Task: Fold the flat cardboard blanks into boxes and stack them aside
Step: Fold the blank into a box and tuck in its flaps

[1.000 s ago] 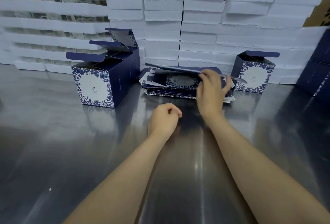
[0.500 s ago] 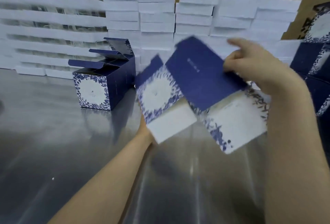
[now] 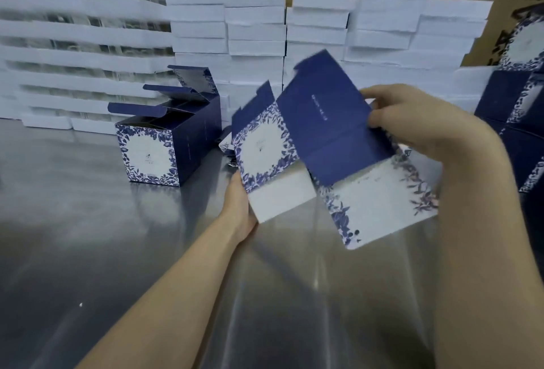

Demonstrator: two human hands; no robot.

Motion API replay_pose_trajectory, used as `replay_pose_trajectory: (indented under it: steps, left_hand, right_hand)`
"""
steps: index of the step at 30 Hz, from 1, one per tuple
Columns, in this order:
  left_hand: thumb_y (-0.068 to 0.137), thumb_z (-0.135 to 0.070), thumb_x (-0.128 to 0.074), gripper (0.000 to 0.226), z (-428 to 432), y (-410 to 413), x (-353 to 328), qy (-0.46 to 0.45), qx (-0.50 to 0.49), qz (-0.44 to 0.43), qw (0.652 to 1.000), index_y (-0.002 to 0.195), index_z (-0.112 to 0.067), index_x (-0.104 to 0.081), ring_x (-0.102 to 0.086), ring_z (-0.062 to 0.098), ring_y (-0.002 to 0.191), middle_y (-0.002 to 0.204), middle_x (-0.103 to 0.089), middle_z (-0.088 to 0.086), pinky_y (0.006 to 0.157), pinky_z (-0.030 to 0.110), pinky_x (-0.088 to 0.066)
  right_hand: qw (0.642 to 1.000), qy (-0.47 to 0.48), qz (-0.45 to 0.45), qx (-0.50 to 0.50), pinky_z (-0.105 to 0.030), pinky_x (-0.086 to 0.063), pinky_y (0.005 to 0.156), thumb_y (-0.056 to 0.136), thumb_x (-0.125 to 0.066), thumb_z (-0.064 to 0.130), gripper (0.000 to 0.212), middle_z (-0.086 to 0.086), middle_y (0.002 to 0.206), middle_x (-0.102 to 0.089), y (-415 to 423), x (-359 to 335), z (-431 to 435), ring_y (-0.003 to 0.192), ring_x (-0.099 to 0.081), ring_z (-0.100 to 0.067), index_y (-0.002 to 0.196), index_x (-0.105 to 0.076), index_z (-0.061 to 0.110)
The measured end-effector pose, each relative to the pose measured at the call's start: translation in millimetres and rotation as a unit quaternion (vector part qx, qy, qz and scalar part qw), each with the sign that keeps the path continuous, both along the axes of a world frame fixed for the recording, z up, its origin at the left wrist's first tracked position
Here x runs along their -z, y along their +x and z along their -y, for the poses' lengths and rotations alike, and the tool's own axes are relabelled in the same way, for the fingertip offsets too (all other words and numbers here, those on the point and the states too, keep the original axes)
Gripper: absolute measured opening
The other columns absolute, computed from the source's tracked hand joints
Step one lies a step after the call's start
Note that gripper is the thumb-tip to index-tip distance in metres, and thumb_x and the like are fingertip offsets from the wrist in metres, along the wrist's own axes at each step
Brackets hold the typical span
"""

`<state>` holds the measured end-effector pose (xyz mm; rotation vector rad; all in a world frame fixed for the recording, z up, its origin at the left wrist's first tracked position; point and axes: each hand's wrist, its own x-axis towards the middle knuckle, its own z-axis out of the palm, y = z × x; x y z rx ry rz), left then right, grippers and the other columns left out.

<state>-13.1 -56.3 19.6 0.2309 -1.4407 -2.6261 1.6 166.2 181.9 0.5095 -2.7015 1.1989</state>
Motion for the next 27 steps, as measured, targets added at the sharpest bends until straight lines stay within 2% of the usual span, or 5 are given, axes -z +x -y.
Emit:
replay_pose_trajectory:
  steps: [11, 15, 18, 23, 27]
  left_hand:
    - [0.101, -0.015, -0.042, 0.029, -7, 4, 3, -0.185, 0.019, -0.050, 0.981, 0.103, -0.023, -0.070, -0.069, 0.011, 0.094, 0.103, -0.074, -0.005, 0.082, 0.029, -0.052]
    - [0.103, -0.011, -0.038, 0.026, -2, 6, 9, -0.079, 0.006, 0.032, 0.996, 0.085, -0.014, -0.057, -0.066, 0.003, 0.050, 0.086, -0.065, -0.001, 0.044, 0.018, -0.050]
    - [0.104, -0.013, -0.033, 0.035, -3, 6, 4, -0.025, -0.001, 0.035, 0.999, 0.077, -0.009, -0.056, -0.062, 0.006, 0.042, 0.087, -0.062, -0.001, 0.038, 0.015, -0.046]
    - [0.101, -0.013, -0.041, 0.038, 8, 10, -3, 0.049, -0.048, 0.037, 0.997, 0.067, -0.012, -0.059, -0.055, 0.013, 0.052, 0.060, -0.058, 0.006, 0.050, 0.019, -0.046]
    - [0.094, -0.010, -0.047, 0.029, 20, 2, -3, -0.058, -0.255, 0.013, 0.965, 0.115, -0.012, -0.068, -0.062, 0.016, 0.101, 0.115, -0.066, 0.002, 0.089, 0.028, -0.050]
  right_hand:
    - [0.966, 0.148, 0.157, -0.144, -0.011, -0.052, 0.077, 0.094, -0.055, 0.044, 0.053, 0.052, 0.100, -0.053, -7, 15, 36, 0.092, -0.059, 0.018, 0.106, -0.021, 0.083]
    - [0.938, 0.316, 0.062, -0.131, -0.029, 0.004, 0.117, 0.090, -0.049, 0.062, 0.076, 0.013, 0.161, -0.004, -30, 48, 70, 0.149, -0.006, -0.015, 0.152, -0.010, 0.044]
    - [0.915, 0.380, 0.105, -0.084, -0.044, 0.003, 0.118, 0.094, -0.030, 0.067, 0.060, 0.005, 0.163, 0.003, -53, 95, 87, 0.149, 0.000, -0.029, 0.149, -0.023, 0.044]
    - [0.925, 0.355, 0.115, -0.070, -0.058, -0.011, 0.115, 0.101, -0.024, 0.049, 0.046, 0.006, 0.160, -0.011, -66, 150, 89, 0.147, -0.006, -0.028, 0.147, -0.027, 0.043]
    - [0.902, 0.409, 0.132, -0.043, -0.058, -0.013, 0.115, 0.101, -0.020, 0.046, 0.050, 0.002, 0.161, -0.008, -66, 151, 95, 0.147, -0.004, -0.034, 0.151, -0.017, 0.041]
